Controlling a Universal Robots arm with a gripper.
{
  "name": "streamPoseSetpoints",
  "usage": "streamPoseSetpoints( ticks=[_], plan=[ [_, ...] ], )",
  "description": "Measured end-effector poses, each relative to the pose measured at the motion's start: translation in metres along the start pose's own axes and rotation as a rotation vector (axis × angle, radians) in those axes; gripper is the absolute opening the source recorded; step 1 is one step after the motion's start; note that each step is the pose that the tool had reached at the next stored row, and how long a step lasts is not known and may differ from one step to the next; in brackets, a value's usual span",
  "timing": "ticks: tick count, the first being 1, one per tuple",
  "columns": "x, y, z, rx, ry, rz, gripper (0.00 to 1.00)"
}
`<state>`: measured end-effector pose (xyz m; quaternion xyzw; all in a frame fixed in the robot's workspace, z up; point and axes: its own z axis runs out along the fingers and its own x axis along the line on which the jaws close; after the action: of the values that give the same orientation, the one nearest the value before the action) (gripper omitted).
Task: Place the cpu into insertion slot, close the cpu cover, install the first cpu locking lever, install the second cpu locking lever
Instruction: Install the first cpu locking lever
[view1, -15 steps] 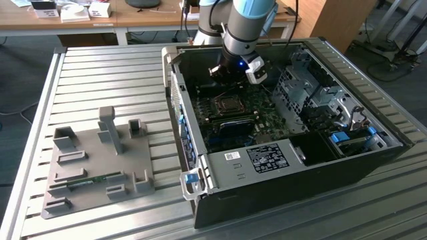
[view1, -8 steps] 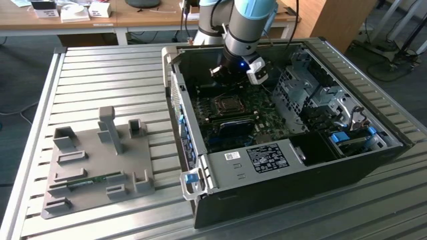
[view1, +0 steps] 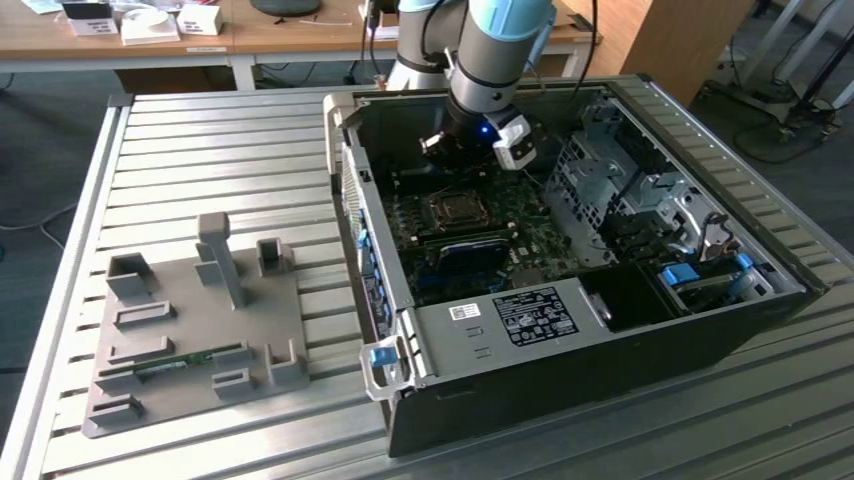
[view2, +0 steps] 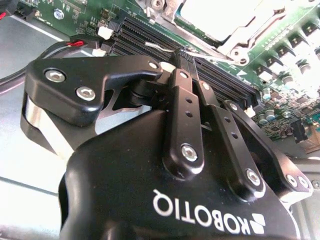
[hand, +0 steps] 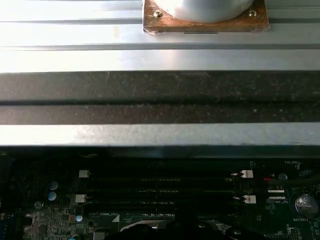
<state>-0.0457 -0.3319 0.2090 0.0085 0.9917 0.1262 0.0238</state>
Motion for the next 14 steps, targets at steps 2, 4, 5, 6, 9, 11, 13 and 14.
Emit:
streamPoseSetpoints(
  ticks=[2,4,5,6,9,11,13,14],
  plan=[
    [0.0001,-0.0004,0.0017,-0.0001,0.0,0.0,0.11],
    [0.0001,-0.0008,0.0032,0.0001,0.0,0.0,0.11],
    [0.0002,-0.001,0.004,0.0002,0.0,0.0,0.11],
    [0.0002,-0.0012,0.0047,0.0005,0.0,0.0,0.11],
    [-0.0002,-0.0015,0.0057,0.001,0.0002,0.0,0.11],
    [-0.0012,-0.0013,0.006,0.0009,0.0001,0.0,0.11],
    [-0.0025,-0.001,0.0063,0.0008,0.0,0.0,0.11],
    [-0.0031,-0.0009,0.0064,0.0008,0.0,0.0,0.11]
  ],
)
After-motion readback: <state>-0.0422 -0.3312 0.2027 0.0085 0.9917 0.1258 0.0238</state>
